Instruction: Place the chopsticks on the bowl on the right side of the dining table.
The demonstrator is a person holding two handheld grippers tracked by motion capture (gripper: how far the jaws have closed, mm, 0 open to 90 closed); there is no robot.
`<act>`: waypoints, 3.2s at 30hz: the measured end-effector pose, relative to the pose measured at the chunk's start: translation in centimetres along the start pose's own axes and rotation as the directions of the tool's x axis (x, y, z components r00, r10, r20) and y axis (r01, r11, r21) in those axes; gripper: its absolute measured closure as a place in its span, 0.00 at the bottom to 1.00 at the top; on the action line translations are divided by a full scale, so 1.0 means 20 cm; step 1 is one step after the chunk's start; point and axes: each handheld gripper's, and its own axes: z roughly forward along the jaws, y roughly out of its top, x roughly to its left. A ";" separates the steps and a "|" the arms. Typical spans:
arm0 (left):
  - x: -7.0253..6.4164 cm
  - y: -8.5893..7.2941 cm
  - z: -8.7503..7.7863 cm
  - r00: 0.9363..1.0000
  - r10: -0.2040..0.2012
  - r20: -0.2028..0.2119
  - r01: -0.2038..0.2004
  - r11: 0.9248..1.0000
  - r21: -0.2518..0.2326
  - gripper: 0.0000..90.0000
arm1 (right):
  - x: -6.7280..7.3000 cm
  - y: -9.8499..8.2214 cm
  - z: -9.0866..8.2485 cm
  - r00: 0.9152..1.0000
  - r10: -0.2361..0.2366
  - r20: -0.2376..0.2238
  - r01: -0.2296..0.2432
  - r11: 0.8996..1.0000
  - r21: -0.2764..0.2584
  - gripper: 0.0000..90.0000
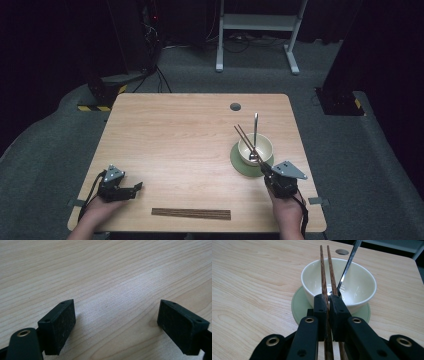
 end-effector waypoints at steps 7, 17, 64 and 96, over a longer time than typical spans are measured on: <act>0.00 0.00 0.00 1.000 0.000 0.000 0.000 1.000 0.000 0.17 | 0.00 0.00 0.02 1.000 0.004 0.010 -0.004 1.000 0.013 0.93; 0.00 0.00 0.00 1.000 0.000 0.000 0.000 1.000 0.000 0.17 | -0.01 -0.01 0.02 1.000 -0.001 0.013 0.001 1.000 0.016 0.93; 0.00 0.00 0.00 1.000 0.002 0.004 -0.002 1.000 -0.001 0.17 | -0.04 -0.03 -0.05 0.999 0.046 0.020 -0.046 0.999 -0.003 0.62; 0.00 0.00 0.00 1.000 0.005 0.007 -0.005 1.000 0.001 0.17 | 0.01 -0.07 0.01 1.000 0.024 -0.017 -0.023 0.998 0.054 0.81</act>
